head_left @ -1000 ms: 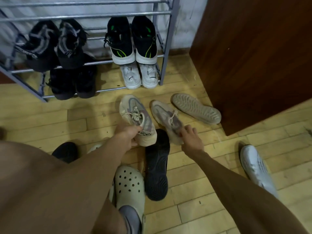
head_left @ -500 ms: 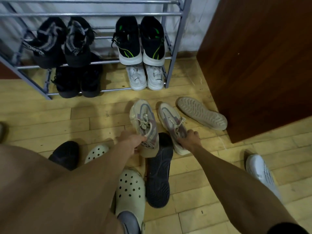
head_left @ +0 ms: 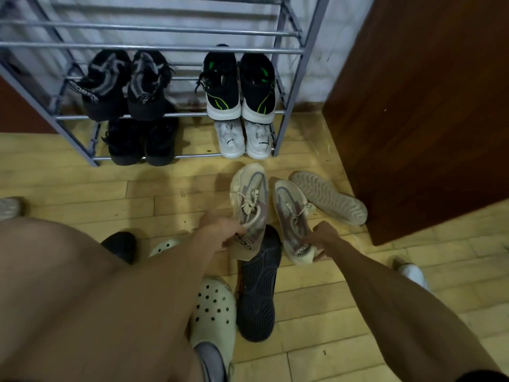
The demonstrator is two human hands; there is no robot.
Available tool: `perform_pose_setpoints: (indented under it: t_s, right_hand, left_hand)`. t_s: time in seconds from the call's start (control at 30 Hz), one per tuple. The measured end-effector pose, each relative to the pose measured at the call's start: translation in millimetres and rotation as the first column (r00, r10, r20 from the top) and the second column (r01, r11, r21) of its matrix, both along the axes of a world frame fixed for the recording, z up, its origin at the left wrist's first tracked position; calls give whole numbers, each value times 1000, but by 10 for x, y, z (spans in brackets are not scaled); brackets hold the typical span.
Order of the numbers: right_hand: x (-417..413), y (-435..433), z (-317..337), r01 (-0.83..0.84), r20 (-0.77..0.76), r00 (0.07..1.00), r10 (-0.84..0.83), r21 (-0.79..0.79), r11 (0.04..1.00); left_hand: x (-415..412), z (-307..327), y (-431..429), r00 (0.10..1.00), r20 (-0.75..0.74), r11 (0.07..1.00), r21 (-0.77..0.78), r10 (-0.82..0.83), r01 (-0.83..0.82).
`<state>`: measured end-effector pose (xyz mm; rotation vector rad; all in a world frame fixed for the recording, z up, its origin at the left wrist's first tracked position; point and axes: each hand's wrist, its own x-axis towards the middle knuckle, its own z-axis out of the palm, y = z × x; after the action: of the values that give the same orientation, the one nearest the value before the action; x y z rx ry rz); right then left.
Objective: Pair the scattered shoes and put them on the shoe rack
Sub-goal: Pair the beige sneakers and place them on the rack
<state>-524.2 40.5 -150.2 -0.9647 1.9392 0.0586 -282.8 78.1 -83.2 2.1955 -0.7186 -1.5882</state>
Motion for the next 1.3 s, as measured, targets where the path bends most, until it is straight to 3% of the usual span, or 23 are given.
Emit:
perform_pose_setpoints:
  t_s: [0.2,0.3,0.53,0.83,1.17,1.3]
  right_hand:
    - [-59,234,658,-90,6,996,92,-161,983]
    - [22,264,1089,-86,57,993,104,-254,963]
    - [450,292,1990,92,388,917,89,-424,901]
    - [1043,-362,2668,244,557,824,104,-515,822]
    - [1253,-1465,2830,333,526,850,10,-552,764]
    - [1315,-1873,2828,344,519,855,0,-568,748]
  left_hand:
    - [30,582,134,976,207,965,-236,-68,117]
    - [122,856,227,975,222,951,-297,-19,86]
    - [598,1516,344,975,174,883,-468,140,-43]
    - [964,2089,40,960,48,788,-583,275,-196]
    - [837,2137,-1129,960,-44,749,-616,278,-245]
    - [841,2090,-1674,967,-17,765,-608,254,-211]
